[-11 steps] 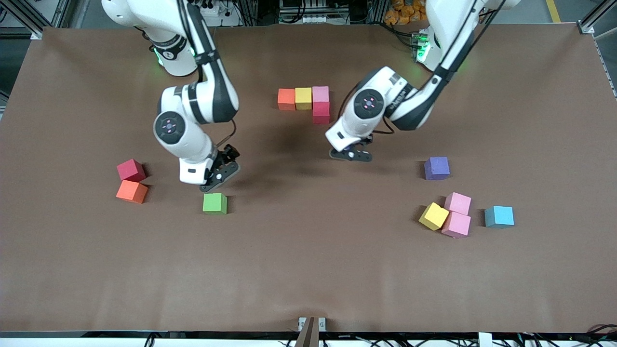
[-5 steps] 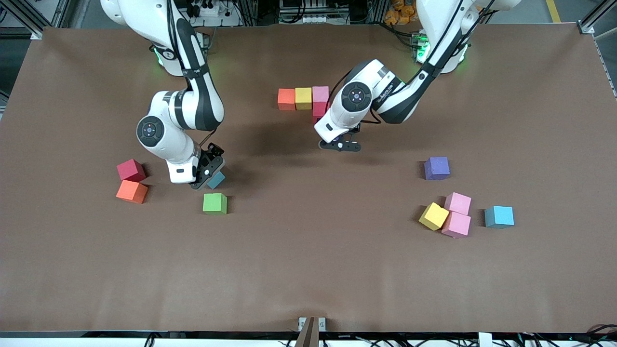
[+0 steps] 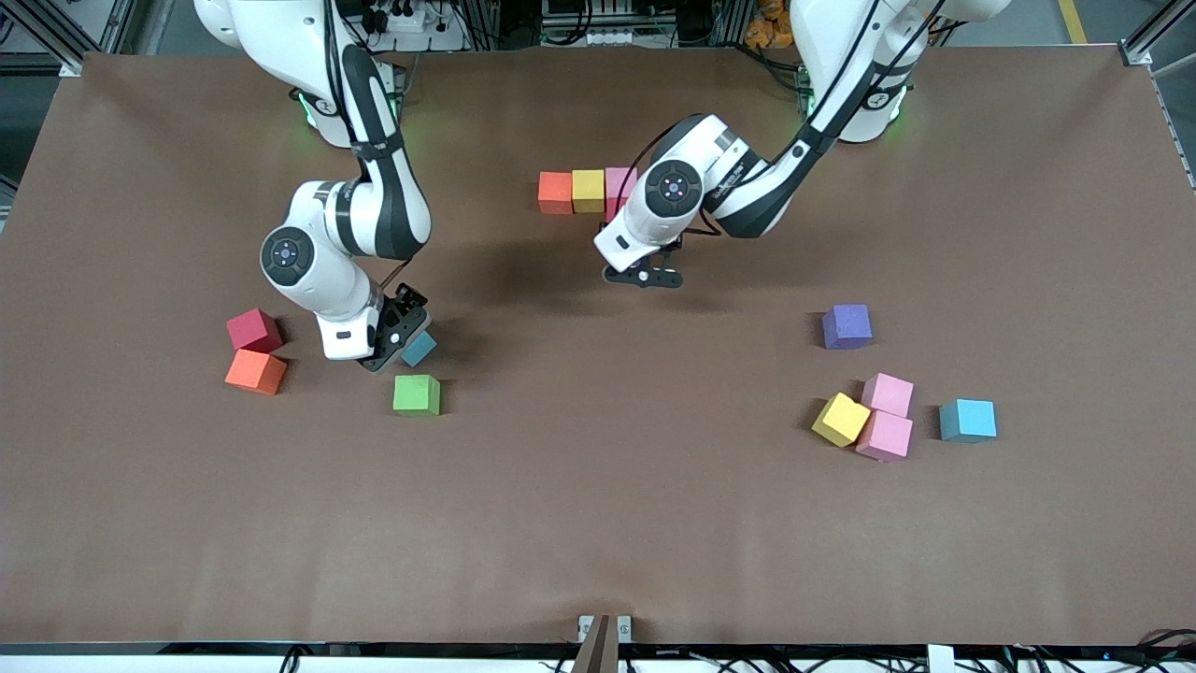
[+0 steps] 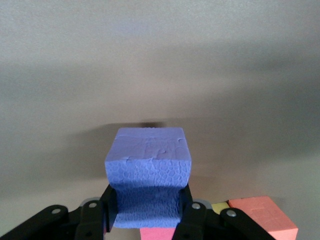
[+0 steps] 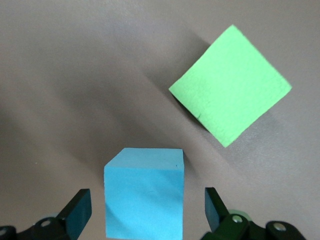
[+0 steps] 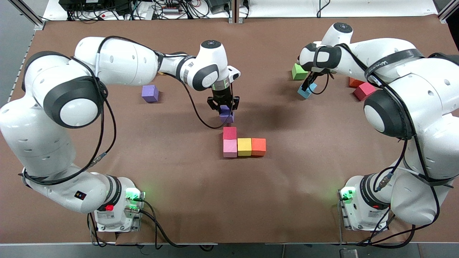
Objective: Form number 2 with 11 blocks
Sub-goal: 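Carry the purple cube toward the row while the right gripper grasps cyan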
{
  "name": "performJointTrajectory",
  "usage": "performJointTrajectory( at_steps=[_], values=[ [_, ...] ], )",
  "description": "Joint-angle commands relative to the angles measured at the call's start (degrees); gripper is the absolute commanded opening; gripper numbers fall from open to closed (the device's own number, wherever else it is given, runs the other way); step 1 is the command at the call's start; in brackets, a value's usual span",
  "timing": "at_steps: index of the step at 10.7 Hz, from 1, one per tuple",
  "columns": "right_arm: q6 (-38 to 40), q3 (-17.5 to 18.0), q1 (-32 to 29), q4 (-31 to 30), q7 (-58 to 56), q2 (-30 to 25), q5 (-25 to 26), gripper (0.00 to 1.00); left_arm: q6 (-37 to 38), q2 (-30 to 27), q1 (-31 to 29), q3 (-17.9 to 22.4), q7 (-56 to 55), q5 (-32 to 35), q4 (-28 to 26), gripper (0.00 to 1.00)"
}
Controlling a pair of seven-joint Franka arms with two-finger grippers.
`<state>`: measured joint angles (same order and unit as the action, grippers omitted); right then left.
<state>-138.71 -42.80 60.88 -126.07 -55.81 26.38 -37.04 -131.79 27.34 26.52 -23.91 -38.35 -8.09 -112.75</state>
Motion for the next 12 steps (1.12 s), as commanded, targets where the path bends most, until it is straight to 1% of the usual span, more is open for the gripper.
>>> performJointTrajectory(
  at_steps=[1,3,4,5,7,8,9,10,11,12],
  values=[
    [-2.35,1.75,-0.85,-1.72,-2.90,0.95,-6.09,1.00,-0.31,1.05,0.55,0.45,-0.67,-0.96,1.12,0.48],
    [-2.53,2.72,-0.85,-1.90,-4.30,1.74,-9.00,1.00,-0.92,1.22,0.72,0.45,-0.67,-0.96,1.13,0.48],
    [-2.45,2.72,-0.85,-1.81,-4.40,1.75,-9.01,1.00,-0.92,1.31,0.64,0.53,-0.67,-0.96,1.12,0.48],
    [-2.36,2.72,-0.85,-1.81,-5.09,1.75,-9.01,0.88,-1.01,1.57,0.81,0.62,-1.20,-1.05,1.21,0.48],
    [-2.36,2.72,-1.63,-1.55,-8.60,1.83,-9.01,0.46,-1.18,1.84,2.48,1.23,-2.95,-0.61,1.21,0.48],
    [-1.75,2.72,-1.90,-1.29,-8.79,1.83,-9.01,0.30,-1.19,1.84,2.48,1.24,-3.39,-0.79,1.21,0.48],
    [-1.57,2.72,-1.90,-1.03,-8.44,1.83,-9.01,0.22,-1.19,1.75,2.57,1.32,-4.62,-0.44,1.21,0.48],
    [-1.57,2.72,-1.90,-0.50,-7.74,1.75,-9.01,0.20,-1.19,1.75,2.57,1.32,-4.72,-0.17,1.13,0.48],
    [0.09,2.64,-1.90,0.64,-7.04,1.40,-9.01,0.19,-1.19,1.67,2.66,1.41,-4.80,-0.17,1.04,0.47],
    [3.50,2.46,-1.90,2.30,-5.55,1.22,-9.01,0.18,-1.19,1.66,3.09,1.50,-5.50,-0.08,0.95,0.47]
  ],
)
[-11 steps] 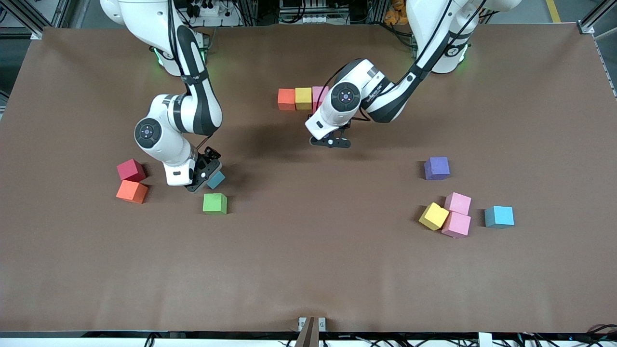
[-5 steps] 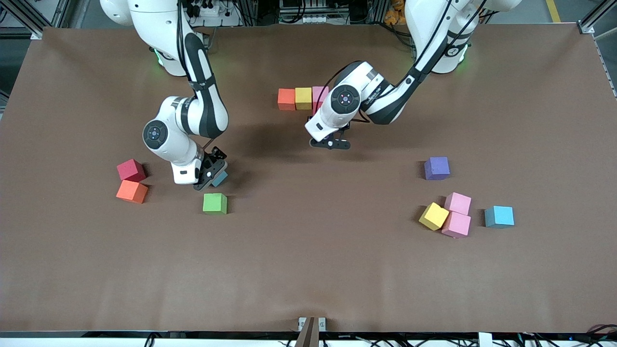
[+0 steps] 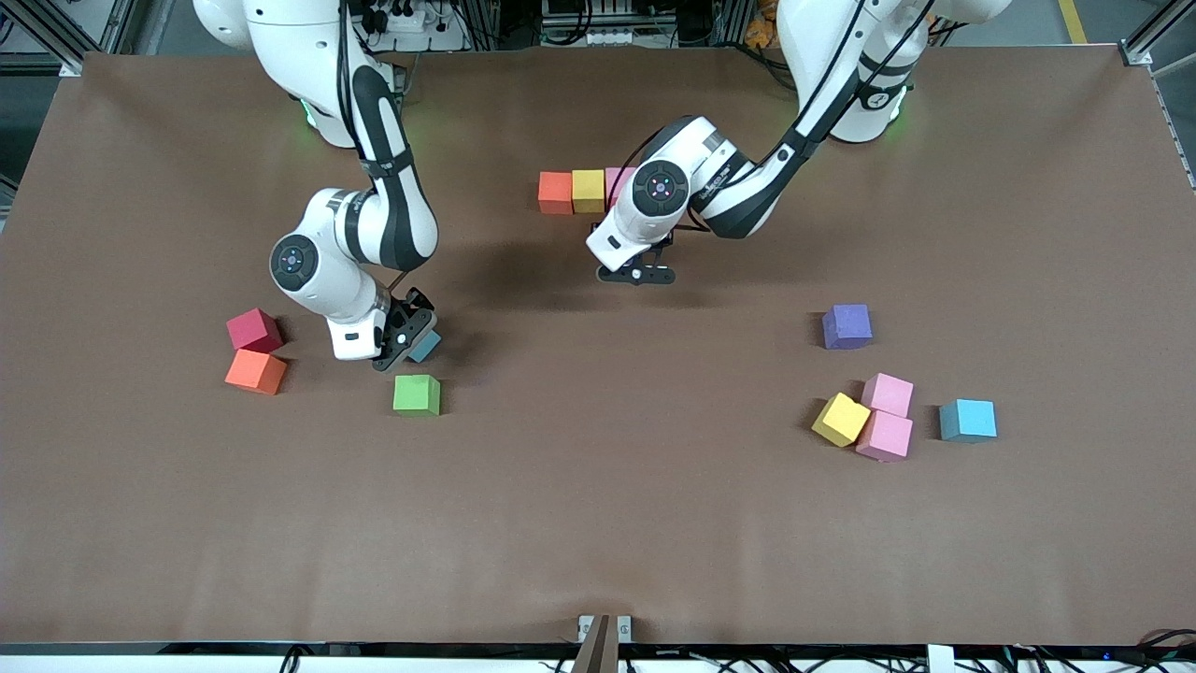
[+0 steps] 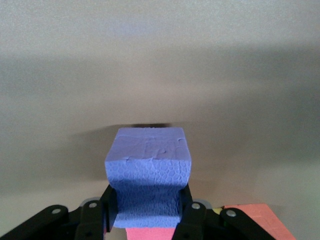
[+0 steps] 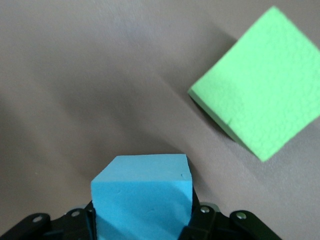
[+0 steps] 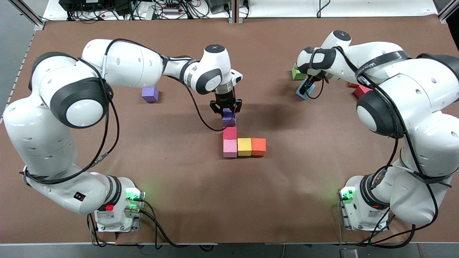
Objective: Form number 2 with 11 blocks
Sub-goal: 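Carry the purple cube toward the row while the right gripper grasps cyan, then lower the purple cube below the pink cube while the right gripper lifts cyan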
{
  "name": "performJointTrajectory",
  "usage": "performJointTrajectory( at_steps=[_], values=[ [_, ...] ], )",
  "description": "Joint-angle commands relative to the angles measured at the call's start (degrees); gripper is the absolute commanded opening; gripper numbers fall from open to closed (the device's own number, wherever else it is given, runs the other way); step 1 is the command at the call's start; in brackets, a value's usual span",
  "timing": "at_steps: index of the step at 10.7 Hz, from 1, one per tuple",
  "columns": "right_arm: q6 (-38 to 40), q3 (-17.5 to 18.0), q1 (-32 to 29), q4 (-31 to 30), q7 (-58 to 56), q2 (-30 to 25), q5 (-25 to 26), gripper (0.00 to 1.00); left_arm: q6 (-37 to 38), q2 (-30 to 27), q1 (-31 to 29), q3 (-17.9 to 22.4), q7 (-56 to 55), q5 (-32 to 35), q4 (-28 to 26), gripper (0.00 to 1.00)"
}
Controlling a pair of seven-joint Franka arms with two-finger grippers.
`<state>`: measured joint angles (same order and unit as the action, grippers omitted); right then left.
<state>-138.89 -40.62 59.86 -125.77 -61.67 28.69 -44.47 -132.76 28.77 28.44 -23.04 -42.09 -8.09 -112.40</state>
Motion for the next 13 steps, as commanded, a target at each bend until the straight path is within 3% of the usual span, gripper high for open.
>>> performJointTrajectory(
  at_steps=[1,8,13],
  values=[
    [6.42,0.10,-0.88,3.59,1.80,-1.18,-1.50,0.17,-0.22,0.24,1.26,0.62,-2.47,0.44,0.52,0.47],
    [13.82,0.19,0.61,9.39,15.16,-1.88,1.22,0.17,-1.54,-0.20,2.84,0.62,-10.10,7.90,0.08,0.46],
    [15.24,0.54,3.50,10.72,17.20,-1.71,5.60,0.17,-1.63,0.15,3.29,0.54,-10.47,8.09,-0.01,0.47]
  ],
)
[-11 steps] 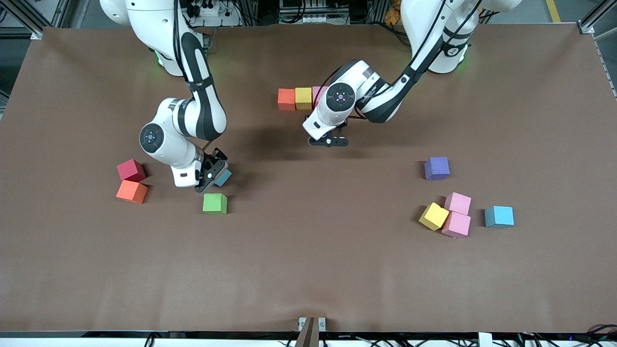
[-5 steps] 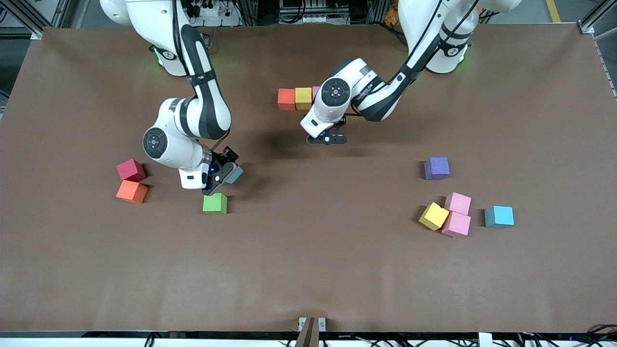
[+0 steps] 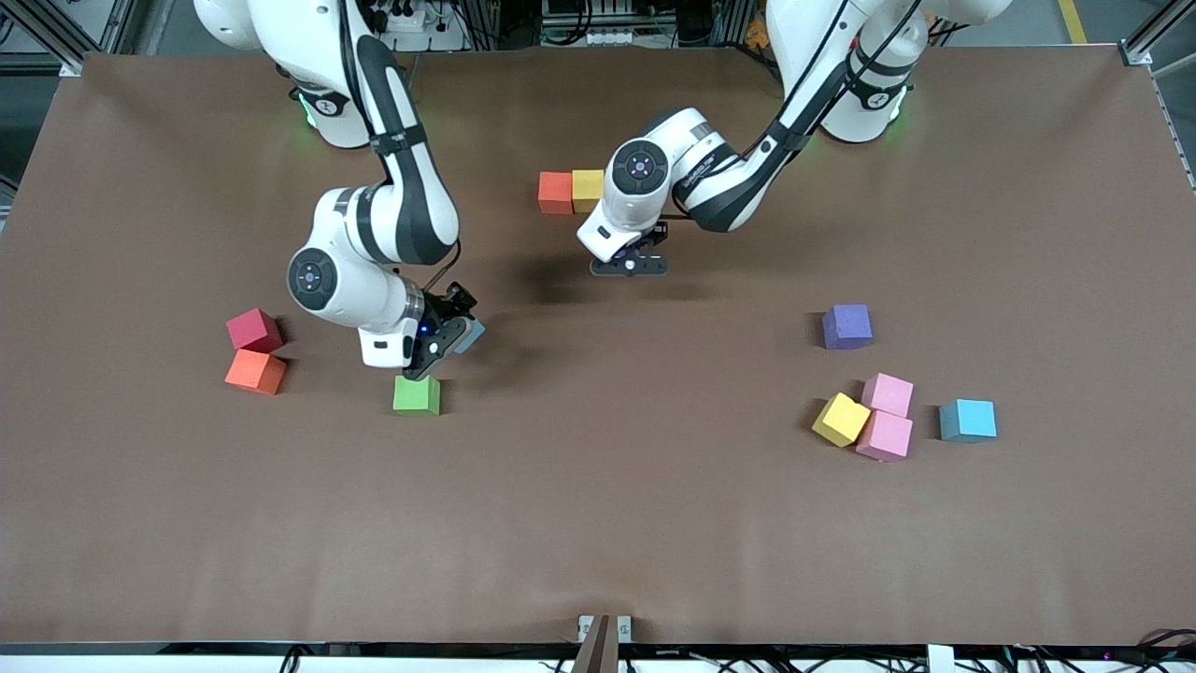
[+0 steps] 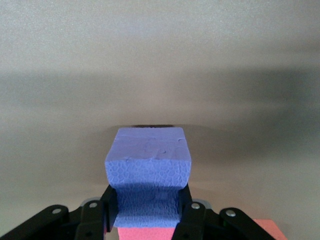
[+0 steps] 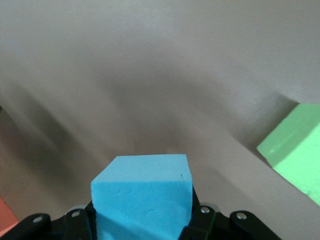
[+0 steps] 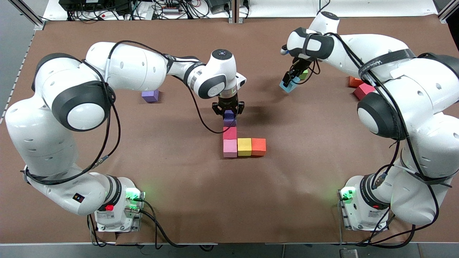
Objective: Form number 2 with 11 blocks
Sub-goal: 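Lower the purple cube below the pink cube while the right gripper lifts cyan, then release the purple cube while the right gripper carries cyan to the row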
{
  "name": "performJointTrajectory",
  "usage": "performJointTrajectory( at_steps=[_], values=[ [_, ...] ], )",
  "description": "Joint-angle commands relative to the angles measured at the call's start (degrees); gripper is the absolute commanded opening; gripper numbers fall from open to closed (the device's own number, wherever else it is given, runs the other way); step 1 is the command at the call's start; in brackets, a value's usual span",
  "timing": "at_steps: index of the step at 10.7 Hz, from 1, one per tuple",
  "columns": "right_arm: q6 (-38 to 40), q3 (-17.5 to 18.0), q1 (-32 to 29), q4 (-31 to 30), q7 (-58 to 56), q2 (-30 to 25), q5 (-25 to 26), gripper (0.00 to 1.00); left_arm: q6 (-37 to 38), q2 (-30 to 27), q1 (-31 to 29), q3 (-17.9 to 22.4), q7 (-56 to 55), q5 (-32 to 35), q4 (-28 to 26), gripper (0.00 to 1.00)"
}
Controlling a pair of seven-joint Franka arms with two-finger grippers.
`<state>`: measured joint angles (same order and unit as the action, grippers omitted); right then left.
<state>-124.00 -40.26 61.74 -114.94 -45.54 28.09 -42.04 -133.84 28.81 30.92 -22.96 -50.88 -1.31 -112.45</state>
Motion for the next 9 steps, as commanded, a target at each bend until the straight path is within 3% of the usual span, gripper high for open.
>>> performJointTrajectory(
  at_steps=[1,2,5,9],
  values=[
    [0.16,0.27,3.81,0.85,0.81,-1.02,7.19,0.17,-0.63,0.20,0.90,0.46,-1.68,1.31,-0.22,0.47],
    [0.07,0.36,5.39,1.81,-0.85,-0.84,10.37,0.17,-0.63,0.20,1.25,0.46,-1.68,1.40,-0.57,0.47],
    [-4.67,0.80,7.43,1.73,-8.75,-0.49,10.49,0.17,-0.63,0.81,1.52,0.46,-1.68,1.31,-0.58,0.48],
    [-4.59,0.80,7.08,1.82,-9.48,-0.49,10.40,0.17,-0.63,1.07,1.60,0.46,-1.68,1.40,-0.58,0.51]
  ],
)
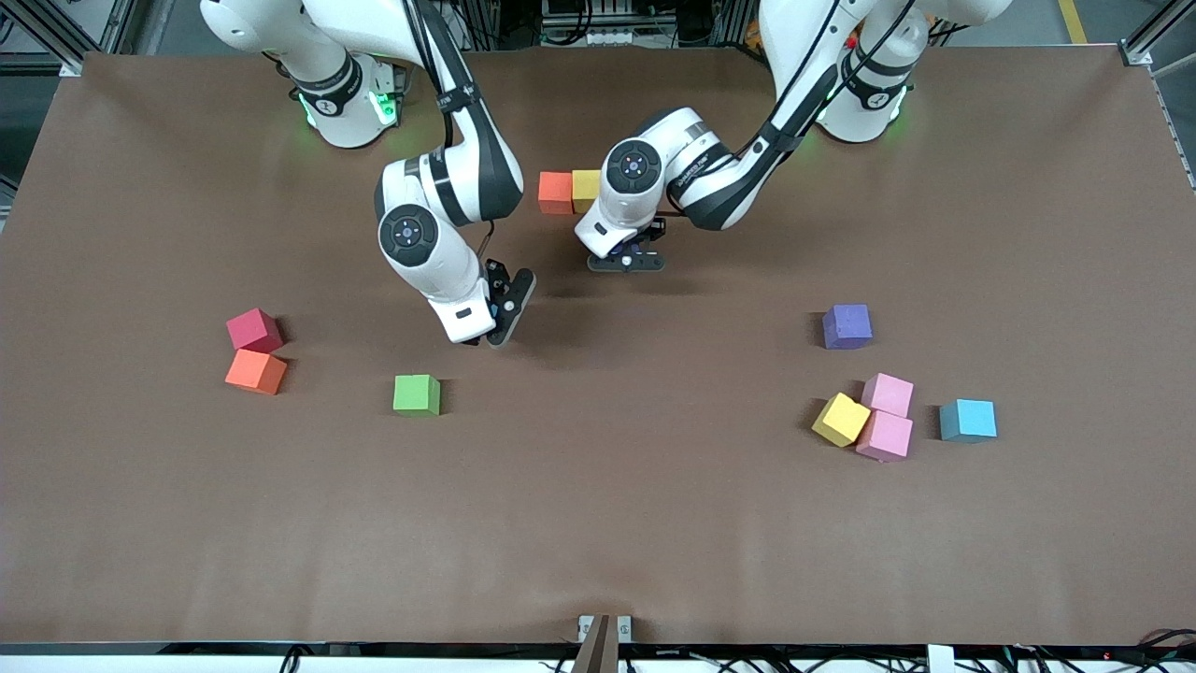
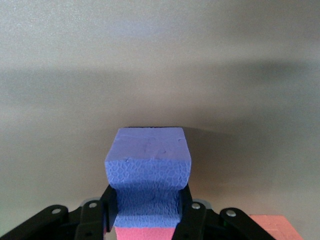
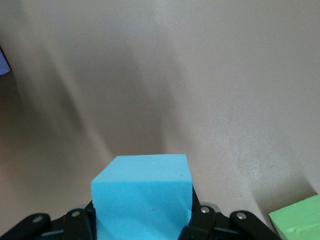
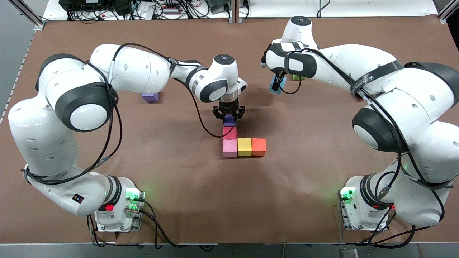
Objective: Form number 2 with 11 blocks
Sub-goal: 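Release the purple cube while the right gripper carries cyan to the row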
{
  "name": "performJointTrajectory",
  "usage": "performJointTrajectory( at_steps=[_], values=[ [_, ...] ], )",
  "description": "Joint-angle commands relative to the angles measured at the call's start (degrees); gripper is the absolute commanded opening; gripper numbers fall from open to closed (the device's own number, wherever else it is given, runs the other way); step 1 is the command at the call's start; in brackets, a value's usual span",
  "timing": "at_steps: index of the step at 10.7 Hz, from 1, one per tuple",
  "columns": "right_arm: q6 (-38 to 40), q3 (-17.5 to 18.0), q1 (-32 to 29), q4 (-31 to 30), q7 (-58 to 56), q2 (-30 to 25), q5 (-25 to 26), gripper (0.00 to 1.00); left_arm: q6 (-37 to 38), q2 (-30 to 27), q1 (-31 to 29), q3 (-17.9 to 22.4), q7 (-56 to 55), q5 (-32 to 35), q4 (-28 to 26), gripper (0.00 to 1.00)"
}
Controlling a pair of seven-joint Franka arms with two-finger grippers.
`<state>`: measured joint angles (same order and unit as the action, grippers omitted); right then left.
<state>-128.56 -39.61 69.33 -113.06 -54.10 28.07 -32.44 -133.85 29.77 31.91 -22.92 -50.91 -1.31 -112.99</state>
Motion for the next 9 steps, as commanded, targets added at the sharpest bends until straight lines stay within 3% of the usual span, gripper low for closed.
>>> performJointTrajectory(
  at_steps=[1,3,5,9],
  values=[
    [-0.03,0.15,-0.51,-0.06,-0.92,-0.47,0.80,0.17,-0.63,0.29,0.53,0.33,-1.65,1.31,-0.04,0.52],
    [-0.03,0.15,-0.51,-0.06,-0.92,-0.47,0.80,0.17,-0.63,0.29,0.53,0.33,-1.65,1.31,-0.04,0.60],
    [-0.12,0.15,-0.51,-0.23,-0.92,-0.47,0.80,0.17,-0.63,0.47,0.53,0.33,-1.30,1.39,-0.04,1.00],
    [-0.12,0.32,-0.16,-0.41,-2.84,-0.47,0.45,0.17,-0.37,-0.14,0.44,0.42,-1.65,1.39,-0.04,1.00]
  ],
)
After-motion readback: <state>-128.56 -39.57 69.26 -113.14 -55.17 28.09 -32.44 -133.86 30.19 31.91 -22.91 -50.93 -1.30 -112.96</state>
